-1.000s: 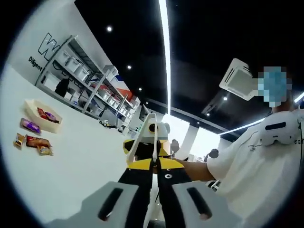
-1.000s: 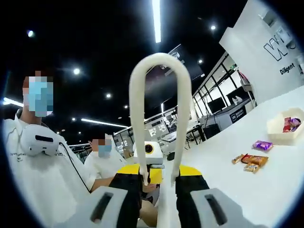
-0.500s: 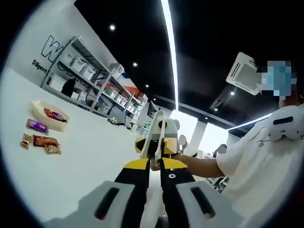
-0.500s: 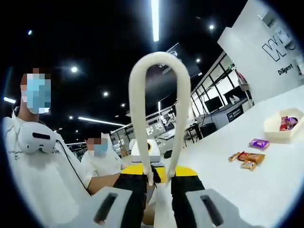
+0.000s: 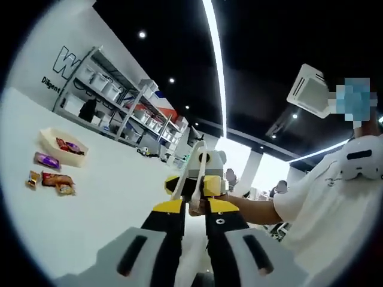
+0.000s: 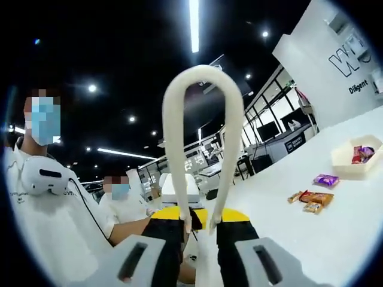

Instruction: Place the target food into the container with the food tongs after gripping and lifting it, then release it inside without dropping or visibly crushing the food.

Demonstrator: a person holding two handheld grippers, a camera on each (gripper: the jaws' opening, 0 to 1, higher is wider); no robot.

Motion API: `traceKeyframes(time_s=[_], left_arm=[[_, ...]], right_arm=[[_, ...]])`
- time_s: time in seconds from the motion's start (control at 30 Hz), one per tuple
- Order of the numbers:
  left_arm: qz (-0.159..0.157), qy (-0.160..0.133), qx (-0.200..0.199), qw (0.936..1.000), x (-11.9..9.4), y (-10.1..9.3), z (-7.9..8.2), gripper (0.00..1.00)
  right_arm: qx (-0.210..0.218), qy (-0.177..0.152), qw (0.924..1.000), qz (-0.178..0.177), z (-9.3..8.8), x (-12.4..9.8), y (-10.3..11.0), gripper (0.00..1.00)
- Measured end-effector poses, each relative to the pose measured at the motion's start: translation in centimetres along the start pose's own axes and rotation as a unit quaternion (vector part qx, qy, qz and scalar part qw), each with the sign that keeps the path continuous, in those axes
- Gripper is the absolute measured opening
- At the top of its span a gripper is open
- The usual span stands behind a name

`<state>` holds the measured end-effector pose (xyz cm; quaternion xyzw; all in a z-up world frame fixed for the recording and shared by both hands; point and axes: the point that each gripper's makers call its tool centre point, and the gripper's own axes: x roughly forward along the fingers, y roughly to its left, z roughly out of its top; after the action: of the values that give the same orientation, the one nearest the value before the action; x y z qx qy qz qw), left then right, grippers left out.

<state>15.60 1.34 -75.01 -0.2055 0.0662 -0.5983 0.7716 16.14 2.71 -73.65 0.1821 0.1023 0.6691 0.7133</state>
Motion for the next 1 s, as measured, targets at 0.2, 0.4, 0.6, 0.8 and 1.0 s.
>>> traceKeyframes(time_s=[0.2,0.4,0.6,0.8,1.0], left_arm=[[-0.011,-0.018,-0.016,0.9996,-0.2,-0.3,0.7,0.04],[-0.014,-0.023,-0.032,0.9991,-0.5,-0.4,0.6,0.03],[-0.014,-0.023,-0.039,0.9989,-0.6,-0.2,0.3,0.04],[0.015,-0.008,-0.014,0.9998,-0.8,0.4,0.2,0.08],[0.064,0.008,-0.027,0.9975,-2.1,2.0,-0.2,0.4]], right_arm=[[0.006,-0.023,0.9997,0.001,0.7,0.0,0.1,0.15],[0.016,-0.044,0.9989,0.002,0.8,0.4,0.0,0.15],[0.019,-0.041,0.9989,0.005,0.7,0.8,0.1,0.13],[0.014,-0.029,0.9995,-0.003,0.3,0.6,-0.3,0.13],[0.0,-0.031,0.9994,-0.017,0.8,0.0,-0.9,0.14]])
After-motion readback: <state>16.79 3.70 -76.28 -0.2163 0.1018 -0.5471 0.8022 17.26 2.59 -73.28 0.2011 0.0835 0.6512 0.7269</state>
